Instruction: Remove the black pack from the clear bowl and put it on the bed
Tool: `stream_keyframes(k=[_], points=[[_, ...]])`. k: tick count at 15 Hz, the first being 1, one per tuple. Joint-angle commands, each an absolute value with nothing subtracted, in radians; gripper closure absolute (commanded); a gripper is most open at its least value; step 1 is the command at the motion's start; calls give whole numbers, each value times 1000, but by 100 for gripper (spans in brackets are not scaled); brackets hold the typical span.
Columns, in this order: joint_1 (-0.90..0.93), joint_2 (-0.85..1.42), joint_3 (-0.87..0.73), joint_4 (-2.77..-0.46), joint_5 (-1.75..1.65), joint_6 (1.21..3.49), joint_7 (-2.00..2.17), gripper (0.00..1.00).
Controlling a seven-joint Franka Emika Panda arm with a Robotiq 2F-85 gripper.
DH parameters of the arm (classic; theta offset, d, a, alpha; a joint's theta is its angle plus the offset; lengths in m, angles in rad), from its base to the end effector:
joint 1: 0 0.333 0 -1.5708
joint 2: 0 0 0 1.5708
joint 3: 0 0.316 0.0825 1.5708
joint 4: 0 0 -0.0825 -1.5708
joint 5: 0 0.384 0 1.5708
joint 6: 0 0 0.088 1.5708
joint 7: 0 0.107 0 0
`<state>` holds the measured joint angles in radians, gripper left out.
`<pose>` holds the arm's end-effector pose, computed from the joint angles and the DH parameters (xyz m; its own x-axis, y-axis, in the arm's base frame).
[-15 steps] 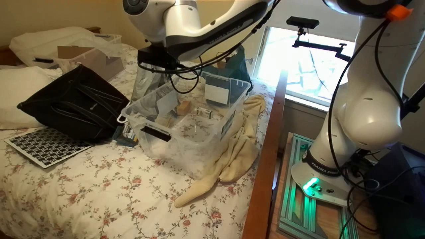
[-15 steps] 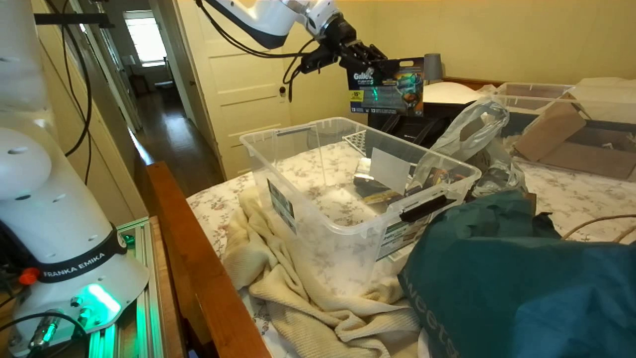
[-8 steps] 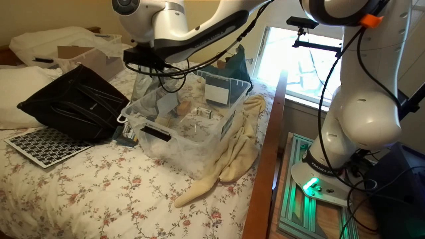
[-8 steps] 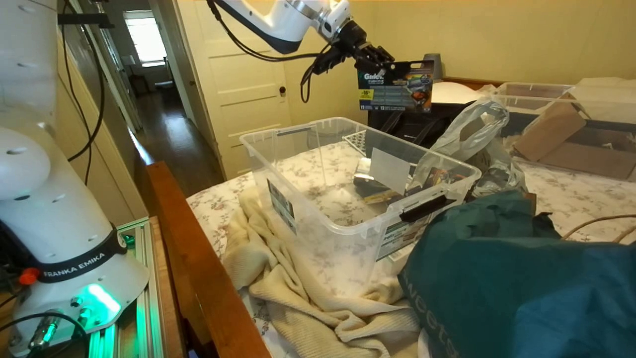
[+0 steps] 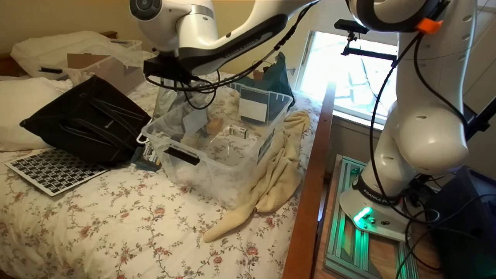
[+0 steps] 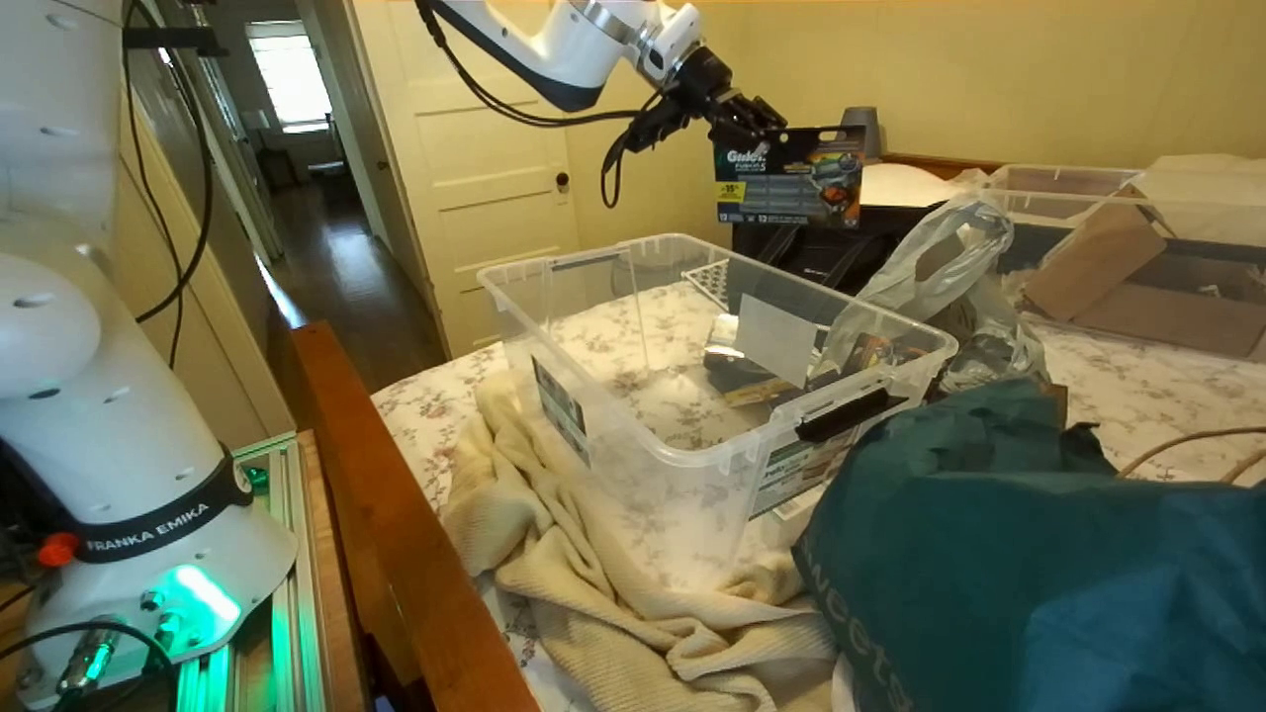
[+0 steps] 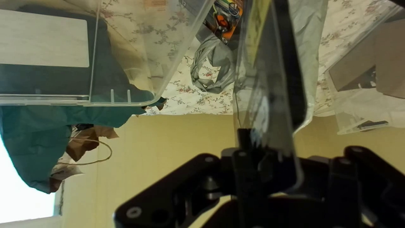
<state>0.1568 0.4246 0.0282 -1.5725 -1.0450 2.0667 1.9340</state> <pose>0.6919 0.0807 0.4259 0.1277 -0.6115 0.7809 -0.9147 -0.3770 -0.1456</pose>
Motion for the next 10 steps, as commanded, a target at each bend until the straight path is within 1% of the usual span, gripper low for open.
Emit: stream_keyframes(k=[1, 10], points=[[157, 455, 24, -1531, -1034, 2080, 1906, 100], [136, 647, 27, -1279, -928, 2160, 1657, 100]])
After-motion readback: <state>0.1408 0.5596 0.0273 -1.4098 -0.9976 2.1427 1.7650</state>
